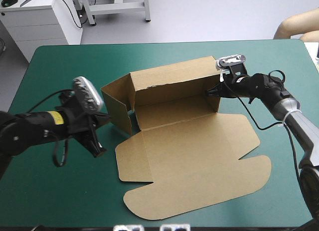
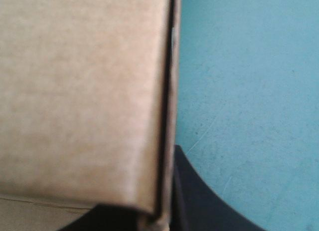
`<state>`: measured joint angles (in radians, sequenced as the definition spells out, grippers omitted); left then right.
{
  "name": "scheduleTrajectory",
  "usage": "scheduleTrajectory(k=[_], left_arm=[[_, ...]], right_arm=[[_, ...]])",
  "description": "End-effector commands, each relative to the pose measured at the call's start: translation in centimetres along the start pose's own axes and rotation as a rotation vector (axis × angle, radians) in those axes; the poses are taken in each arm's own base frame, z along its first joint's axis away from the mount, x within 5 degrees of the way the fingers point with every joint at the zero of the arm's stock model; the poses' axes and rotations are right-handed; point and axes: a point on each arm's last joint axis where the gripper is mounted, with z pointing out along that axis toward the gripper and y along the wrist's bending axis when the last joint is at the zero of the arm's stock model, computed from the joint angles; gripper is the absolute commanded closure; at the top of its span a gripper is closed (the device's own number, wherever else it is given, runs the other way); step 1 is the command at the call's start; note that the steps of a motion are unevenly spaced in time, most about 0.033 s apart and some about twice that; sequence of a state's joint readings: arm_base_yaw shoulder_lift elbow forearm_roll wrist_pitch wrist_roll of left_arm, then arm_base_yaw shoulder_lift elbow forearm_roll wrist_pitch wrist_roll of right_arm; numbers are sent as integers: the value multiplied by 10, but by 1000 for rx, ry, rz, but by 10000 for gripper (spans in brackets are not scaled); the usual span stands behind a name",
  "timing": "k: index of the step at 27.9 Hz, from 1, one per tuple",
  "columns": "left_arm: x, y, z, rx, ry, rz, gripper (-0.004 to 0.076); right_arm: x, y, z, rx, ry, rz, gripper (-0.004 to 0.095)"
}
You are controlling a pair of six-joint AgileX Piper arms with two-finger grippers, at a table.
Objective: Fold the box
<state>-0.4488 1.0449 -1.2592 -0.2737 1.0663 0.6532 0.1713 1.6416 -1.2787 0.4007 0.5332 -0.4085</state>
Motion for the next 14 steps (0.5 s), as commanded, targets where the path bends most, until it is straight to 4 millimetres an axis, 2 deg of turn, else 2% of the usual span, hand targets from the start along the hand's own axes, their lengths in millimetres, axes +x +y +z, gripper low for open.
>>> scheduleTrajectory(k=[1, 5, 9, 10, 14], left_arm=[[13, 14, -36, -136, -153, -144, 732], [61, 25, -29, -256, -119, -347, 732], [99, 26, -17, -338, -242, -634, 732], [115, 24, -12, -360, -251, -732, 732], [134, 27, -9, -416, -301, -876, 732]], right_arm=[[-8, 5, -15, -20, -22, 23, 928], [-8, 5, -15, -21, -22, 29, 927], [-8, 5, -15, -20, -13, 25, 928], [-6, 4, -15, -20, -1, 26, 928], [-5, 4, -15, -20, 18, 14, 928]])
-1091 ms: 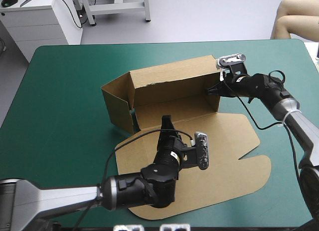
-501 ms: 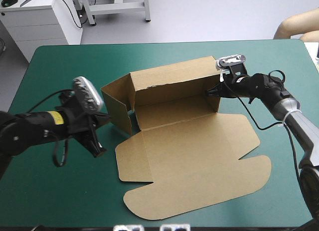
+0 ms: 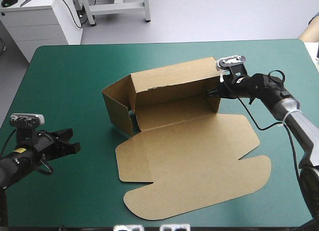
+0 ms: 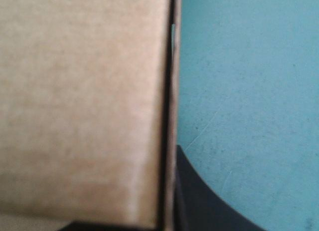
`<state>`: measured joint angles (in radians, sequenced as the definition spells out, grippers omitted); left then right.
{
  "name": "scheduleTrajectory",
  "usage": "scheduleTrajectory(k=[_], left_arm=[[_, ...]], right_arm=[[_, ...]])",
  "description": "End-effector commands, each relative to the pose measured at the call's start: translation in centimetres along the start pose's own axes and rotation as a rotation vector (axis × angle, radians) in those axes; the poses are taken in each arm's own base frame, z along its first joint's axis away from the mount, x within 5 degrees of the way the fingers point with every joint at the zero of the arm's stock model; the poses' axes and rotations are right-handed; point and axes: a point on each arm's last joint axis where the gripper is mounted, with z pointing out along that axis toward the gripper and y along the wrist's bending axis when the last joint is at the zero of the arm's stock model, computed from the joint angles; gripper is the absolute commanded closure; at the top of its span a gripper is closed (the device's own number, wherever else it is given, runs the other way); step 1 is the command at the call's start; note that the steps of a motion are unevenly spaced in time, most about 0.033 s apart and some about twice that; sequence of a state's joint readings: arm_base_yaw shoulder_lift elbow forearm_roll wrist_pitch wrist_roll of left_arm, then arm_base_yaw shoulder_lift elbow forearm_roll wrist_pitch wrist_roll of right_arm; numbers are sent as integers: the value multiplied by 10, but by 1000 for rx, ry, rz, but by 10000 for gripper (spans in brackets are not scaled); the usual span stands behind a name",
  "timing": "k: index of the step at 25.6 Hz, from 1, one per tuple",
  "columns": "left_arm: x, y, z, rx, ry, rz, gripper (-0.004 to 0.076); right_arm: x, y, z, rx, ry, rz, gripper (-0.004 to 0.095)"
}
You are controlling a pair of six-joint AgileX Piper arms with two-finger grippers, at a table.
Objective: Fold the box
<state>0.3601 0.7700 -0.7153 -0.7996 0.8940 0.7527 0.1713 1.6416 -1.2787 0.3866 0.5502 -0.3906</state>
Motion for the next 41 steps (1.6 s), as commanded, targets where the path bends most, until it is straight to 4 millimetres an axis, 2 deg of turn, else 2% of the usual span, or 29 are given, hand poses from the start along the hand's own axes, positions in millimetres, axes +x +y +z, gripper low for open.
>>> scheduleTrajectory(k=[1, 4, 6, 14, 18, 25, 29, 36, 41], left_arm=[[-9, 9, -3, -43, -163, -144, 732], [-11, 17, 1, -74, -170, -166, 731], [-13, 26, 14, -51, -137, -227, 731], [-23, 46, 37, -31, -56, -243, 731], [-26, 48, 40, -19, -39, -247, 731], [-31, 55, 48, -14, -24, -266, 732], [-35, 55, 54, 12, -2, -261, 732], [-34, 48, 62, 46, 25, -239, 732], [-34, 48, 62, 46, 25, -239, 732]], right_arm=[[-5, 4, -15, -20, 11, 3, 927], [-4, 3, -15, -4, 27, -6, 928], [-3, 2, -15, 7, 35, -6, 928], [-5, 2, -21, -4, 84, 46, 926], [-16, 2, -38, 10, 163, 88, 926], [-45, 7, -83, 40, 238, 113, 925], [-46, 1, -95, 137, 276, 138, 926], [-31, 11, -113, 91, 278, 157, 925], [0, 14, -120, 97, 341, 168, 925]])
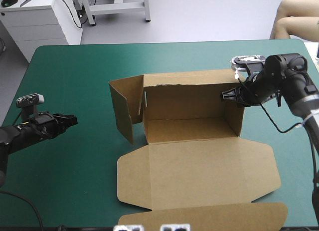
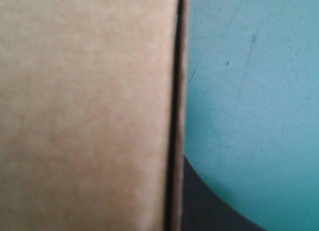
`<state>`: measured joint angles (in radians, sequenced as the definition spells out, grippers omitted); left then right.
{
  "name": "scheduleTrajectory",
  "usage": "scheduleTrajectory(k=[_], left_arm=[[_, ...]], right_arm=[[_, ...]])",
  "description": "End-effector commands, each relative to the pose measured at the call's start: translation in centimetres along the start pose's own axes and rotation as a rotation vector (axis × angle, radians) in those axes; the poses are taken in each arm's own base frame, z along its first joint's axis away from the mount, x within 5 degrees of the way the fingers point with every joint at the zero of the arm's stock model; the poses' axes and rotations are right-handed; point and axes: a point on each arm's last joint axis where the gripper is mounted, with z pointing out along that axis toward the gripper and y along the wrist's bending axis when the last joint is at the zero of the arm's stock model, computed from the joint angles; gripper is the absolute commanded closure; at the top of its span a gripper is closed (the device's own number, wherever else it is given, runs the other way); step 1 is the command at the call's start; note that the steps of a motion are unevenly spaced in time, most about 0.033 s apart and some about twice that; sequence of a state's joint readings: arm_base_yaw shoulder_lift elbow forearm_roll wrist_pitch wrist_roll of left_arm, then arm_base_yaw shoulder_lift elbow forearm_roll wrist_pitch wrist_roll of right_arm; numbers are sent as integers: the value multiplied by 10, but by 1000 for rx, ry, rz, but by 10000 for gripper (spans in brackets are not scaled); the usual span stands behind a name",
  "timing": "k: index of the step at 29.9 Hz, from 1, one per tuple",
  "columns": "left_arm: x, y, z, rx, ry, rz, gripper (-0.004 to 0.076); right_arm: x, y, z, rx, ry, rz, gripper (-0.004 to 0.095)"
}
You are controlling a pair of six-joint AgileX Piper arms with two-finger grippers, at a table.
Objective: Fold the box
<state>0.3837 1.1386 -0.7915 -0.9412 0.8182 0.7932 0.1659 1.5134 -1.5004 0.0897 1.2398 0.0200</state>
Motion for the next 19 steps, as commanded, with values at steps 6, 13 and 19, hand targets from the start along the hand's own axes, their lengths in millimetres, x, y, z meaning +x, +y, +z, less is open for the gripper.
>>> scheduleTrajectory(k=[6, 13, 19], left_arm=[[-12, -9, -7, 32, -70, -6, 732], [-11, -11, -7, 50, -58, -8, 732], [-12, -13, -8, 77, -65, -28, 732]], right_arm=[[30, -1, 4, -8, 66, 8, 925], [6, -3, 32, 5, 75, 8, 926], [-30, -4, 58, 1, 56, 10, 926]])
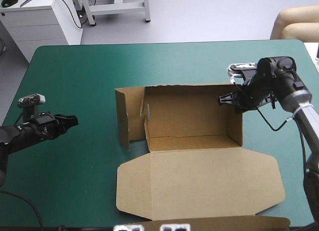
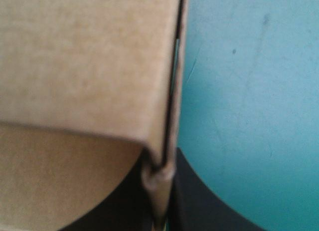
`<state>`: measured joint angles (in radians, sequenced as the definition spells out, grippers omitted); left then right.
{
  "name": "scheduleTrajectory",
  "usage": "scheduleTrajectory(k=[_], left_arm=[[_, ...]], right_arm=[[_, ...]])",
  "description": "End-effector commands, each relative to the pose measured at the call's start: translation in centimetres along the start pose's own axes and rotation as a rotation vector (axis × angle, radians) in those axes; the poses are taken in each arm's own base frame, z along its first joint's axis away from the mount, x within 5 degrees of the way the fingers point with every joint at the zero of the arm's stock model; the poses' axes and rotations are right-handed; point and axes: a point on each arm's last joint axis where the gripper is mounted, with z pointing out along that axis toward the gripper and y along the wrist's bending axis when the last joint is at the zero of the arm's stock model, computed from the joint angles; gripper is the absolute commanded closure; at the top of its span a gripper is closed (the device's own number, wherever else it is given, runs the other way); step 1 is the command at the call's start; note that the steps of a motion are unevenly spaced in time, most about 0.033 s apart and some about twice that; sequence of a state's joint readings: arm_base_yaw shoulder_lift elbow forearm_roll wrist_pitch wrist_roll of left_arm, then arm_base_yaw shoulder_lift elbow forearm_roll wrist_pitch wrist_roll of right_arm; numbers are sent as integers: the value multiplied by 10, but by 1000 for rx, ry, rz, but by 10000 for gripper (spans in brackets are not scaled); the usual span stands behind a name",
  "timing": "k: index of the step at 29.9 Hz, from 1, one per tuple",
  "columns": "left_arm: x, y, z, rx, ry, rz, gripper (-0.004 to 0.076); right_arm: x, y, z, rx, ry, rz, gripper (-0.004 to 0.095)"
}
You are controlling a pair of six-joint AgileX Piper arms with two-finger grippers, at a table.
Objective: Fold the box
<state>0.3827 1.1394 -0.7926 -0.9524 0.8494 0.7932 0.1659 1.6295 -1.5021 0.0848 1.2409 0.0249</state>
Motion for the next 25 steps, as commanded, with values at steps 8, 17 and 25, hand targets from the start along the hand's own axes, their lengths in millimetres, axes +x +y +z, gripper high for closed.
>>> scheduleTrajectory(k=[8, 17, 25], left_arm=[[-13, -12, -8, 56, -82, -25, 732], [-12, -12, -8, 62, -78, -26, 732], [-12, -13, -8, 68, -74, -30, 732]], right_arm=[[-67, 0, 34, -11, -105, -3, 926], [-85, 1, 40, -23, -135, 13, 926], [-76, 0, 41, -6, -36, 8, 926]])
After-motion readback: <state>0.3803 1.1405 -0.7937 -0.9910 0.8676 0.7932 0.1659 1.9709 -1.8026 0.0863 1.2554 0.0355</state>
